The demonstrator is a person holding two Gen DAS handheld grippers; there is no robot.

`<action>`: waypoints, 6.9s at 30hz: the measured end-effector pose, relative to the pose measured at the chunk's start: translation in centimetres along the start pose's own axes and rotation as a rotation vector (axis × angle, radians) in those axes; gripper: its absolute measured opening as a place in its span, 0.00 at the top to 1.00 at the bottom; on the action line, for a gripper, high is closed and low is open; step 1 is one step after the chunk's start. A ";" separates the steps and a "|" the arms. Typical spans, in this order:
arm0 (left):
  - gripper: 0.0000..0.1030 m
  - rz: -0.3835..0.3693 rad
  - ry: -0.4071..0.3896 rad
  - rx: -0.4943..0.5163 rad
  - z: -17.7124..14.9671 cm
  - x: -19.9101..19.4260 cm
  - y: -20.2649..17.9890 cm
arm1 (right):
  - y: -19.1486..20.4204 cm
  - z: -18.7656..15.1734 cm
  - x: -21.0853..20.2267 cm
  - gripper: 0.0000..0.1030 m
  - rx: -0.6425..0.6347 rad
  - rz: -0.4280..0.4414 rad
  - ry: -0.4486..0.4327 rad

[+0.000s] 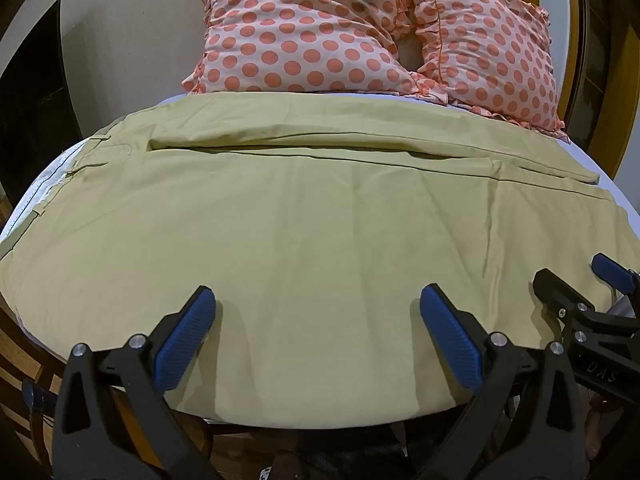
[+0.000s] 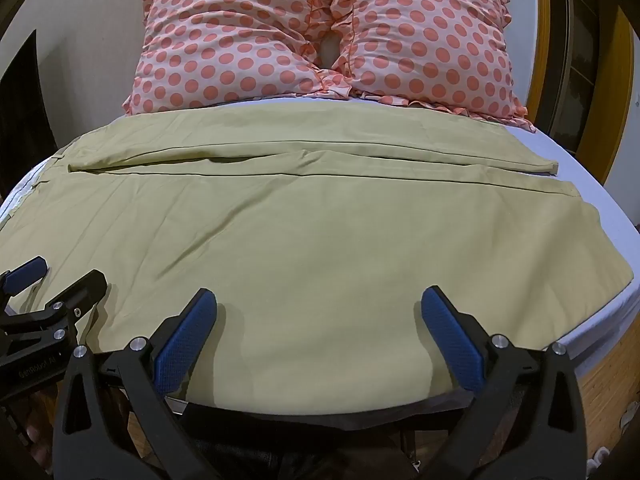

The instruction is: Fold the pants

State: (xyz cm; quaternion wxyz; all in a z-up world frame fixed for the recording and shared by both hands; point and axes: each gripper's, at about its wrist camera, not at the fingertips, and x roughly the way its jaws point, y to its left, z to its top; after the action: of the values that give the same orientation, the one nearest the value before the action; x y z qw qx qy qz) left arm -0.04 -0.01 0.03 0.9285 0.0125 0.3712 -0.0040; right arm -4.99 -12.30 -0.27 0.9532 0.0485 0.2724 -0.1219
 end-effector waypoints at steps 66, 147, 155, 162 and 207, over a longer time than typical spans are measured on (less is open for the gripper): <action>0.02 0.000 -0.005 0.000 0.0 0.0 0.0 | -0.1 0.0 -0.1 0.01 0.001 0.000 -0.003; 0.02 -0.199 -0.171 -0.276 12.7 -0.3 14.7 | -28.4 -0.1 3.6 0.97 0.984 0.291 -0.078; 0.14 -0.154 0.043 -0.409 19.1 9.8 17.8 | -28.6 1.1 1.2 0.97 0.934 0.358 -0.223; 0.93 -0.100 0.230 -0.523 21.6 18.5 19.9 | -28.8 1.1 1.6 0.97 0.942 0.363 -0.229; 0.71 -0.251 -0.022 -0.459 -5.4 -6.1 19.7 | -33.1 -5.2 -5.0 0.48 0.875 -0.201 -0.286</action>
State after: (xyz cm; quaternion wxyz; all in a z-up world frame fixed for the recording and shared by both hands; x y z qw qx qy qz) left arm -7.80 19.84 0.71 0.9031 -0.2448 0.3509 -0.0352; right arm -20.29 -42.45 -2.92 0.8546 0.4020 0.0647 -0.3223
